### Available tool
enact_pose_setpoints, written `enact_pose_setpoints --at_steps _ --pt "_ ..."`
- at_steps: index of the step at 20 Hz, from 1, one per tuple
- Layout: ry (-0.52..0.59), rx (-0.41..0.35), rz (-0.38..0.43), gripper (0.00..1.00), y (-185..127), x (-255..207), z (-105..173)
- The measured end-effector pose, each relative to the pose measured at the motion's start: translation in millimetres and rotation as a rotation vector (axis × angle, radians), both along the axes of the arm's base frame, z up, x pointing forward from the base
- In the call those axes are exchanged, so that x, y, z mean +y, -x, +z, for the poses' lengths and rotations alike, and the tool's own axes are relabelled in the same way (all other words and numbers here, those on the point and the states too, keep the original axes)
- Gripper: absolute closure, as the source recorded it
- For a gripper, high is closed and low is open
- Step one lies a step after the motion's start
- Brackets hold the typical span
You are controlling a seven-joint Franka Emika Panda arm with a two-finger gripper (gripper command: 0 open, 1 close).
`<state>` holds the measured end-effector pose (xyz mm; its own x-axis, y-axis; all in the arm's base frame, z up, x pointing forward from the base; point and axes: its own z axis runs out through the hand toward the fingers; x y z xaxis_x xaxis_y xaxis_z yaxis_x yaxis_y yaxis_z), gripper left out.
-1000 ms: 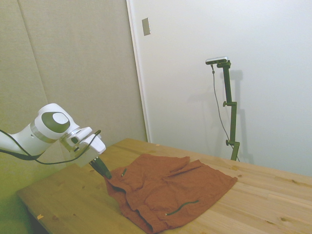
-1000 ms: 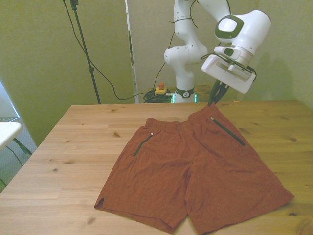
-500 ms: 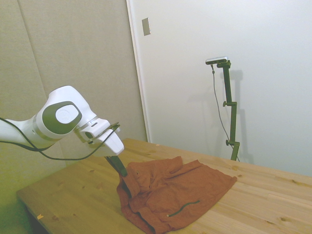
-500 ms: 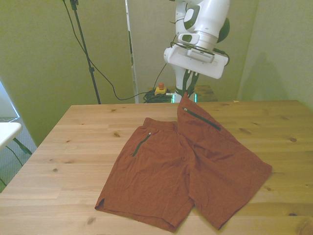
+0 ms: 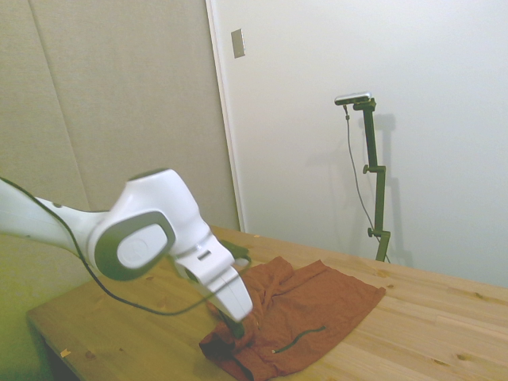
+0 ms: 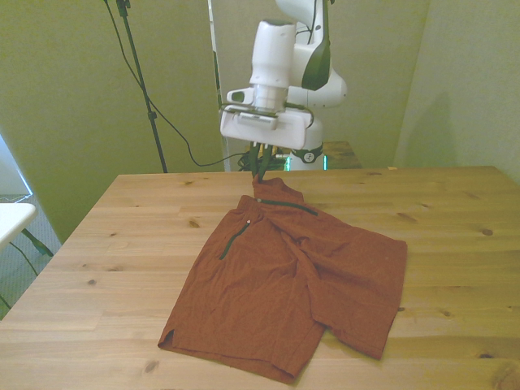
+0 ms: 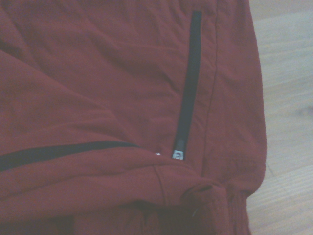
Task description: Fold the shorts
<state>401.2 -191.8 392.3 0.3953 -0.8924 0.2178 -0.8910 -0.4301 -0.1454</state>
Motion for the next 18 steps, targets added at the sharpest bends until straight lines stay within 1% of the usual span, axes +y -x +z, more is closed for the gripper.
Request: enact_pose_setpoints --at_steps 2,5,10,14,18 --pt "-0.046 0.019 -0.025 0.00 -4.2 -21.3 -19.5" --pt "-0.075 0.039 -0.057 0.00 -12.0 -41.0 -34.8" --pt "-0.072 0.039 -0.054 0.00 -20.1 -45.3 -35.4" --pt "-0.061 0.043 -0.025 0.00 -25.1 -36.1 -34.5" --pt "0.025 0.055 0.011 0.00 -28.3 -22.1 -23.6"
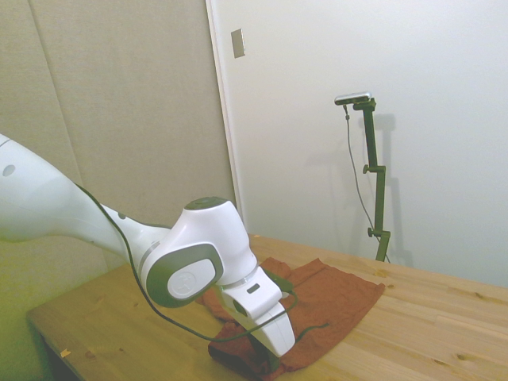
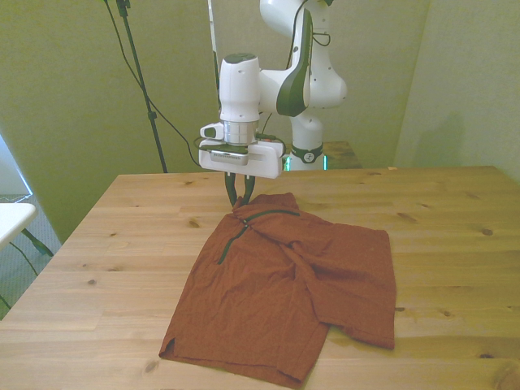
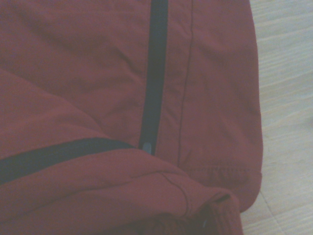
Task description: Fold the shorts
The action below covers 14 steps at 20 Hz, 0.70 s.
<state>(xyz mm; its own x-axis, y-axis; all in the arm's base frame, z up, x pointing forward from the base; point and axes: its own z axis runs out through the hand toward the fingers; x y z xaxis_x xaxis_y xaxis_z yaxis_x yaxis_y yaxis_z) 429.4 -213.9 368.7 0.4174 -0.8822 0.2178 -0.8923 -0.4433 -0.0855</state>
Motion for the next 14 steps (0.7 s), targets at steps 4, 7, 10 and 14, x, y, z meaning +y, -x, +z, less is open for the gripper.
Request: enact_pose_setpoints --at_steps 4,7,10,14 --pt "0.126 -0.030 0.044 0.00 2.2 27.5 29.3" --pt "0.246 -0.085 0.135 0.00 0.5 74.4 62.2" --pt "0.387 -0.118 0.260 0.00 -10.2 135.8 76.1" --pt "0.515 -0.094 0.489 0.00 -23.6 228.4 39.8"
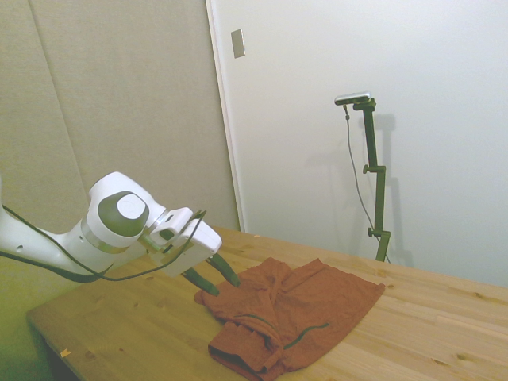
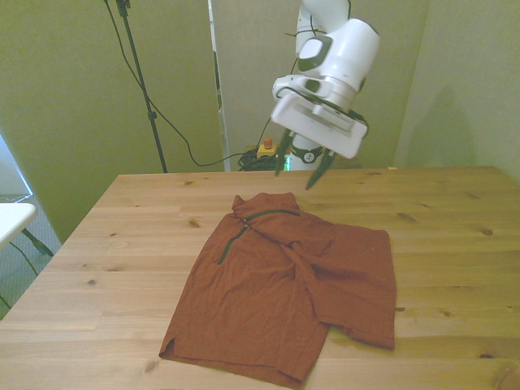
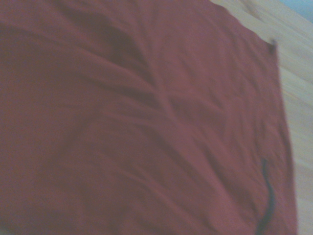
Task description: Fold the shorts
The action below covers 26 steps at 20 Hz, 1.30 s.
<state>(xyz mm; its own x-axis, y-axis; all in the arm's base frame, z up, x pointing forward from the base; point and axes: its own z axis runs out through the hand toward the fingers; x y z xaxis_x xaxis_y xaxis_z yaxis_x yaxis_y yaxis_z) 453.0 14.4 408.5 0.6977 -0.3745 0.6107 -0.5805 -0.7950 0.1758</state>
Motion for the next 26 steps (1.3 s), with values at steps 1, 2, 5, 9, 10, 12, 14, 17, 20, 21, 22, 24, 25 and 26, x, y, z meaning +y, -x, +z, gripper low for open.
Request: enact_pose_setpoints --at_steps 1,2,5,9,10,12,14,17,20,21,22,24,25,26 --pt "0.021 0.021 0.045 0.00 -1.8 18.4 -11.4" --pt "0.042 0.044 0.080 0.00 -3.3 33.0 -21.5" --pt "0.092 0.086 0.150 0.00 -8.6 69.7 -39.5" --pt "0.121 0.100 0.195 0.00 -17.6 98.0 -58.6" --pt "0.119 0.105 0.204 0.00 -19.8 103.9 -64.6" --pt "0.113 0.113 0.221 0.00 -24.0 116.6 -74.5" --pt "0.110 0.107 0.237 0.00 -30.0 127.8 -74.4" --pt "0.108 0.104 0.244 0.00 -35.1 134.3 -74.6" --pt "0.103 0.101 0.229 0.00 -42.4 127.7 -74.2" --pt "0.099 0.099 0.220 0.00 -46.1 123.1 -73.7" --pt "0.095 0.097 0.213 0.00 -49.5 118.9 -73.6" --pt "0.088 0.093 0.202 0.00 -54.2 112.5 -73.4" --pt "0.086 0.093 0.199 0.00 -55.1 110.6 -73.7" --pt "0.086 0.092 0.198 0.00 -55.4 109.7 -73.7"
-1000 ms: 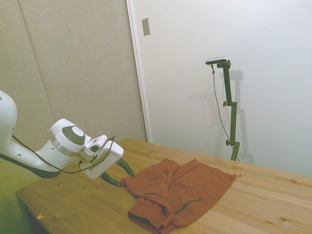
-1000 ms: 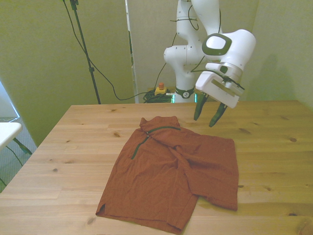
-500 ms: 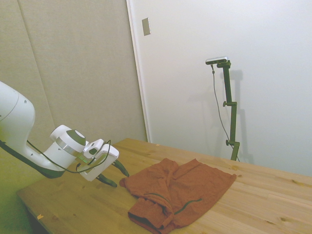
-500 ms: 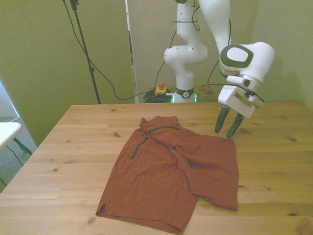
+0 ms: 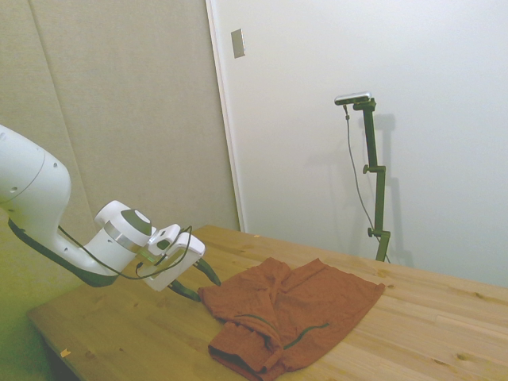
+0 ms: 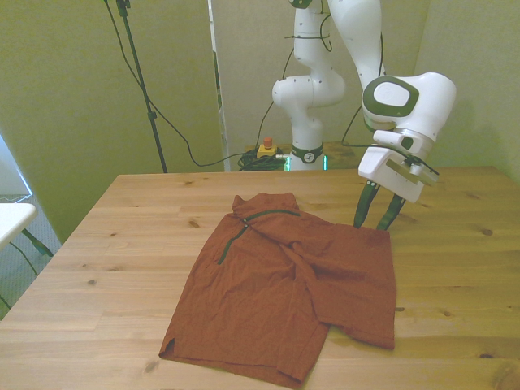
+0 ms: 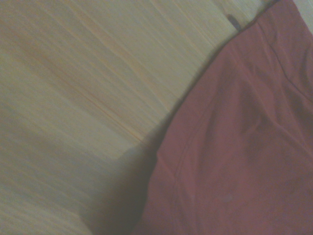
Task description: Fold the shorts
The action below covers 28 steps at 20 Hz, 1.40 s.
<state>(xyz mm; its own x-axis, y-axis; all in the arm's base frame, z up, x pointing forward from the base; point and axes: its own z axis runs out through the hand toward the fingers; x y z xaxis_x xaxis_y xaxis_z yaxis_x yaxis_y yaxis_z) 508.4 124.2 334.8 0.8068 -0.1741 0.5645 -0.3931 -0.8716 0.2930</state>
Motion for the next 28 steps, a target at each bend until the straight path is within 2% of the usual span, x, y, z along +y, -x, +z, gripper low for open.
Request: enact_pose_setpoints --at_steps 9,10,28 --pt "-0.004 -0.003 -0.011 0.00 -7.8 -4.7 -0.3" --pt "-0.004 -0.003 -0.012 1.00 -9.1 -4.8 -0.4" --pt "-0.002 0.015 -0.024 1.00 -16.5 -10.9 -11.2"
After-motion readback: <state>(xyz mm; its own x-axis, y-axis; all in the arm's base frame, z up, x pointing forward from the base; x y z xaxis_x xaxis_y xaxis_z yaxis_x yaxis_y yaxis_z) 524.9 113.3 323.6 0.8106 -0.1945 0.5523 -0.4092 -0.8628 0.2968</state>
